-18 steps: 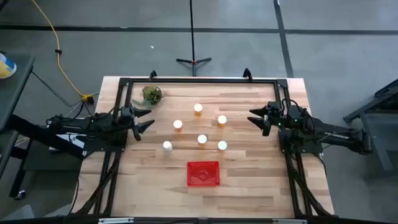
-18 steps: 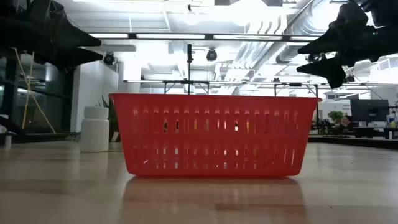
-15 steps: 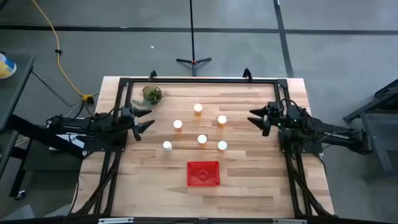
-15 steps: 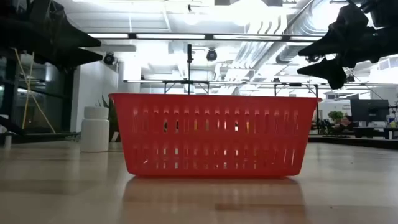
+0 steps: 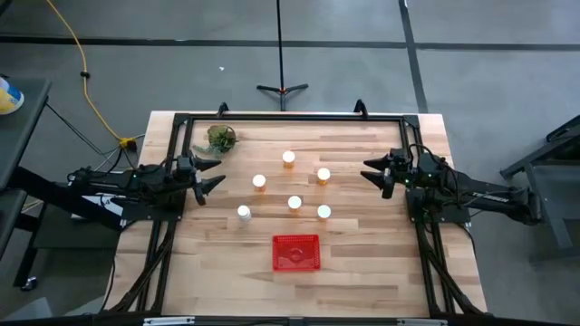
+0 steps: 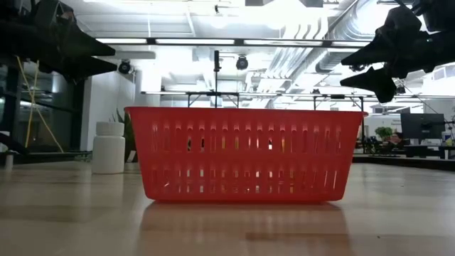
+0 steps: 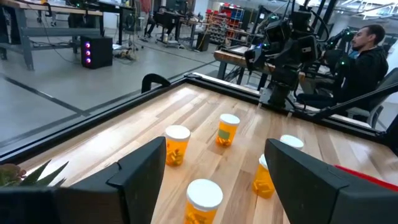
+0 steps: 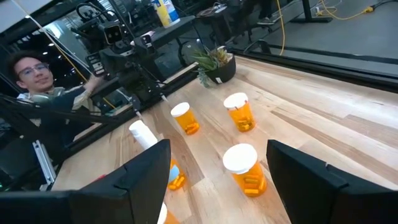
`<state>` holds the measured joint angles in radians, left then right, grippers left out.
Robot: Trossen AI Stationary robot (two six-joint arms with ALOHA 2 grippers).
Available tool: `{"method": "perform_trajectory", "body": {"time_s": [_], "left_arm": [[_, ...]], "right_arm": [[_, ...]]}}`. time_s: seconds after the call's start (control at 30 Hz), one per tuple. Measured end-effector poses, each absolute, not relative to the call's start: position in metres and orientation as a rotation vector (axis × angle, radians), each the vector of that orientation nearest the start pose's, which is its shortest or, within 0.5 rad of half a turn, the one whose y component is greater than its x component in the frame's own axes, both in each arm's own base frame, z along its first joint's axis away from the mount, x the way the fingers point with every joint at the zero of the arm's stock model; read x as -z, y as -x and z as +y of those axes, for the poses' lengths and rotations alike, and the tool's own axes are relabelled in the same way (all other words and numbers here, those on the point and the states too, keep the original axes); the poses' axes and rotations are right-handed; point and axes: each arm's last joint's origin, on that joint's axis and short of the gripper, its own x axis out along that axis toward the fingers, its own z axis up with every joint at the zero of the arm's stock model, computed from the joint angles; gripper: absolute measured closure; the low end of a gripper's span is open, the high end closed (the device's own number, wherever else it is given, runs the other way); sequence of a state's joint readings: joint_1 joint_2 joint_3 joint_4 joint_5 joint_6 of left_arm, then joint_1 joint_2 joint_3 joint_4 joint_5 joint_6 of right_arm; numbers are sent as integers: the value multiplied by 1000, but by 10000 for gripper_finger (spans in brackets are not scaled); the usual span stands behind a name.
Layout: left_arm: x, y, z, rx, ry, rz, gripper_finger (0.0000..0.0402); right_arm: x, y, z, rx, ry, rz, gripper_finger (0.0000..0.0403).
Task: Pick and place pill bottles into a basket
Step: Put the orange pill bottle into the red bin
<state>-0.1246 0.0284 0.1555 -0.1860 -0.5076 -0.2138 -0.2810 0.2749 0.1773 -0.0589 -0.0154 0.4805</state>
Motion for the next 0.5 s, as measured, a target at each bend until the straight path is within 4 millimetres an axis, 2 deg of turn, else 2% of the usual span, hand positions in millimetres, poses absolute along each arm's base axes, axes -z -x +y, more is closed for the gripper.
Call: {"method": "perform_trajectory", "body": {"time_s": [0.4,0.5], "left_arm": [[-195,-85,3,-361,160,46,94],[-201,-82,3,-360,154,67,94]], "right_arm": [[-191,-107,-27,188,-537,162,147],[-190,-109,-26,166,-543,202,147]]}}
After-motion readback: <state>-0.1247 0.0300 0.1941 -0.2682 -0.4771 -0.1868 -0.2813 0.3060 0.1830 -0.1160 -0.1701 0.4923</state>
